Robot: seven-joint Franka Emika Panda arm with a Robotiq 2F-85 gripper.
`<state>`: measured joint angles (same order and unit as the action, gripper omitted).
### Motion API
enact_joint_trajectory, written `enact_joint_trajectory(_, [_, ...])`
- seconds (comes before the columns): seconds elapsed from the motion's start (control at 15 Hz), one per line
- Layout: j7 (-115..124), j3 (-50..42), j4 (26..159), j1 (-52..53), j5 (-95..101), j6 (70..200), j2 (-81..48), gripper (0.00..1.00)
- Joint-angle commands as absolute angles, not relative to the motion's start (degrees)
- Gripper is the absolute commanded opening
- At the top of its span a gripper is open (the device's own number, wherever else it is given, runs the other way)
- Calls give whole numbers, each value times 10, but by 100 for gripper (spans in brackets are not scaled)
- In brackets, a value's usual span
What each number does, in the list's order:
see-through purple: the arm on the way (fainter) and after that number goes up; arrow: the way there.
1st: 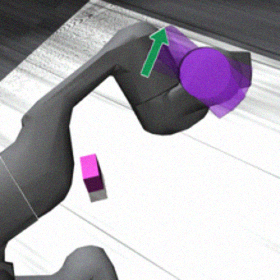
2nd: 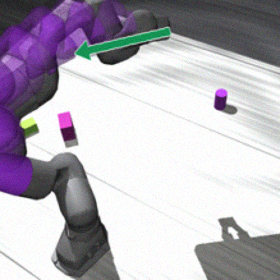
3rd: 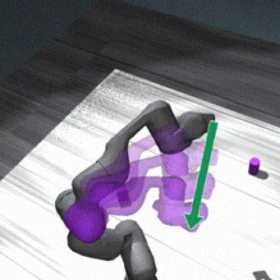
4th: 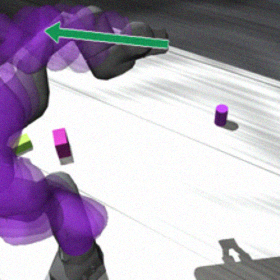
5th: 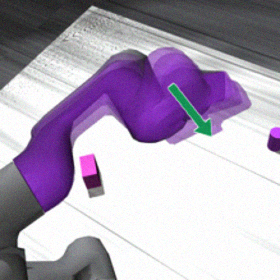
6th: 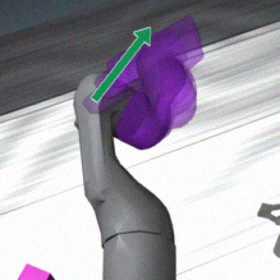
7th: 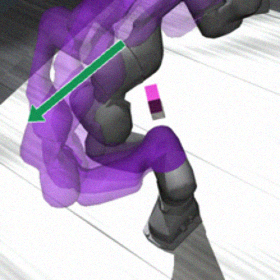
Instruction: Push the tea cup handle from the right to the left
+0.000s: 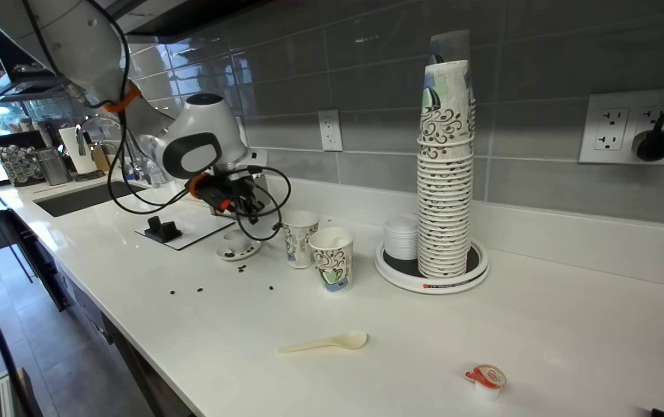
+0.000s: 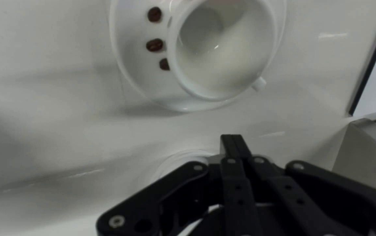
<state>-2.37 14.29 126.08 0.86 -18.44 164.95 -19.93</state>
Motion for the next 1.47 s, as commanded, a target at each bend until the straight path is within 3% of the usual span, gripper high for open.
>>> enact_joint_trajectory(0.0, [-16,130,1320,-4,-190,1617,-125,0])
enact_joint_trajectory(0.2, [-65,144,1368,-31,-231,1584,-63,0])
enact_joint_trajectory(0.27, [-98,152,1386,-40,-267,1570,-38,24])
enact_joint_trajectory(0.4, [-176,150,1412,-38,-352,1521,12,33])
enact_joint_trajectory(1.0, [-332,-14,1563,26,-512,1376,259,94])
enact_joint_trajectory(1.13, [-386,-55,1590,21,-497,1351,306,100])
enact_joint_trajectory(1.2, [-335,-32,1546,26,-479,1375,238,100])
enact_joint_trajectory(1.4, [-343,-46,1558,26,-477,1370,258,100])
